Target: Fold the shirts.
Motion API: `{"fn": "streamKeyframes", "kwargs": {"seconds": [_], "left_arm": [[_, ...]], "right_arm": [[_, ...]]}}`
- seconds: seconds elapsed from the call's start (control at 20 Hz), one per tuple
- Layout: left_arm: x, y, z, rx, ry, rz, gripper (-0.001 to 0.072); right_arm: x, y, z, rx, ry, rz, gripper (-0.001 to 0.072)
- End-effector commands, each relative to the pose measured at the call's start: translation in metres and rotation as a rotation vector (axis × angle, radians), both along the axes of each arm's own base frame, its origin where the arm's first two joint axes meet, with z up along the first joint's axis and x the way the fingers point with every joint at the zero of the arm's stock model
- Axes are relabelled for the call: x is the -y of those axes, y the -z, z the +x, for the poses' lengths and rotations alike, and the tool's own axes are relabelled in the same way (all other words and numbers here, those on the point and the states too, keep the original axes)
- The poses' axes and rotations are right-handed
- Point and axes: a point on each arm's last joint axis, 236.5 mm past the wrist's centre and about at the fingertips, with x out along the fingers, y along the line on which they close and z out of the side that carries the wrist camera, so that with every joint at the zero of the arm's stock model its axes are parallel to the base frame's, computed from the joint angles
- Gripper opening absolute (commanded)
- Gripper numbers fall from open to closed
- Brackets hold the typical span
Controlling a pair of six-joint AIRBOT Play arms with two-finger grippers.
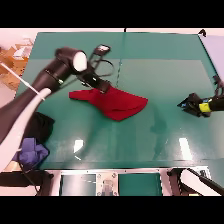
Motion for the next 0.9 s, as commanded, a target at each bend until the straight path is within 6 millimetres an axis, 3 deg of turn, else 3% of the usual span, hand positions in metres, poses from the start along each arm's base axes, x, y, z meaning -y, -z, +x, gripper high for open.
{"fn": "streamKeyframes", "kwargs": {"seconds": [0.0, 0.1, 0.15, 0.3, 0.45, 0.65, 0.75, 0.85], "left_arm": [[-0.099, 0.002, 0.012, -0.093, -0.177, 0.14, 0.0649], [-0.143, 0.025, 0.002, -0.231, -0.287, 0.104, 0.0655], [-0.159, 0.042, -0.005, -0.296, -0.341, 0.078, 0.0713], [-0.177, 0.092, -0.018, -0.392, -0.448, -0.015, 0.0716], [-0.16, 0.127, 0.003, -0.334, -0.525, -0.164, 0.0716], [-0.113, 0.148, 0.035, -0.346, -0.57, -0.423, 0.0715], [-0.107, 0.157, 0.044, -0.334, -0.574, -0.461, 0.0697], [-0.115, 0.153, 0.063, -0.255, -0.607, -0.468, 0.0697]], "right_arm": [[-0.037, 0.023, -0.007, 0.018, 0.0, 0.14, 0.0413], [-0.047, 0.038, -0.003, 0.037, -0.009, 0.135, 0.0413], [-0.052, 0.043, 0.001, 0.043, -0.023, 0.129, 0.0413], [-0.073, 0.058, 0.02, 0.062, -0.042, 0.133, 0.0415], [-0.093, 0.072, 0.044, 0.077, -0.064, 0.136, 0.0415], [-0.117, 0.09, 0.072, 0.051, -0.117, 0.154, 0.0414], [-0.125, 0.096, 0.084, 0.042, -0.13, 0.167, 0.0414], [-0.13, 0.101, 0.094, 0.038, -0.138, 0.174, 0.0412]]}}
